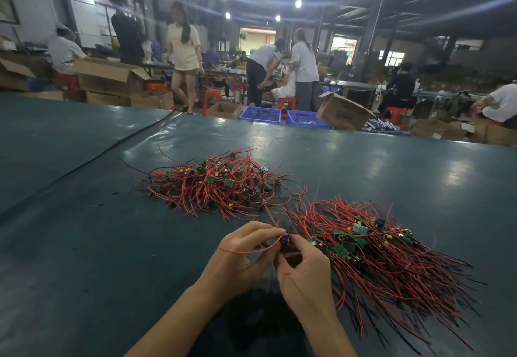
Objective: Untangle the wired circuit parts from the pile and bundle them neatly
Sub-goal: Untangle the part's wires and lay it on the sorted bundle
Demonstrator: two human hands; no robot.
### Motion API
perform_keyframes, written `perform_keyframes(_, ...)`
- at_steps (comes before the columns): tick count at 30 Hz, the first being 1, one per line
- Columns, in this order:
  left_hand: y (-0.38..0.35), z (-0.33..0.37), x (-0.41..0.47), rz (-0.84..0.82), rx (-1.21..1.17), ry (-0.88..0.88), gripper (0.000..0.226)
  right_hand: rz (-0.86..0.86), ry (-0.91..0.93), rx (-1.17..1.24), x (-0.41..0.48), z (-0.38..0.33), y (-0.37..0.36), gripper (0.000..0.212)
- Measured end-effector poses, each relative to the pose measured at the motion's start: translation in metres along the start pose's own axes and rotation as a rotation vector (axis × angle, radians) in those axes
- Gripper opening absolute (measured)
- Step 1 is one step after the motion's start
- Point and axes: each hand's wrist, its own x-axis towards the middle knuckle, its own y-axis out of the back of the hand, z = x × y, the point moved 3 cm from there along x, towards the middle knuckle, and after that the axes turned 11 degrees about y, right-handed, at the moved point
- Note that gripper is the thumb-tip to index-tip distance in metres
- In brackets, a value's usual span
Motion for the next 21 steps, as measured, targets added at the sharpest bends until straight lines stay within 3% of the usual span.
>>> perform_keyframes(7,0.000,0.002,0.003,0.036,-0.115,0.059,0.023,0.040,0.053,-0.031,0.000,0.000,0.002,0.033)
perform_keyframes(9,-0.002,-0.002,0.006,0.129,-0.216,0.220,0.007,0.087,0.064,-0.013,0.001,0.000,0.000,0.039)
perform_keyframes(12,-0.005,-0.010,0.009,0.218,-0.579,0.536,0.009,0.173,-0.006,0.147,0.001,0.000,-0.001,0.042)
perform_keyframes(14,-0.004,-0.014,0.009,0.260,-0.784,0.656,0.014,0.216,-0.059,0.220,0.002,0.001,-0.001,0.036)
perform_keyframes(18,-0.001,-0.015,0.009,0.265,-0.866,0.703,0.018,0.120,-0.092,0.203,0.002,0.002,-0.003,0.021)
perform_keyframes(21,-0.002,-0.013,0.007,0.245,-0.821,0.689,0.015,0.011,-0.073,0.164,0.001,0.000,-0.009,0.024)
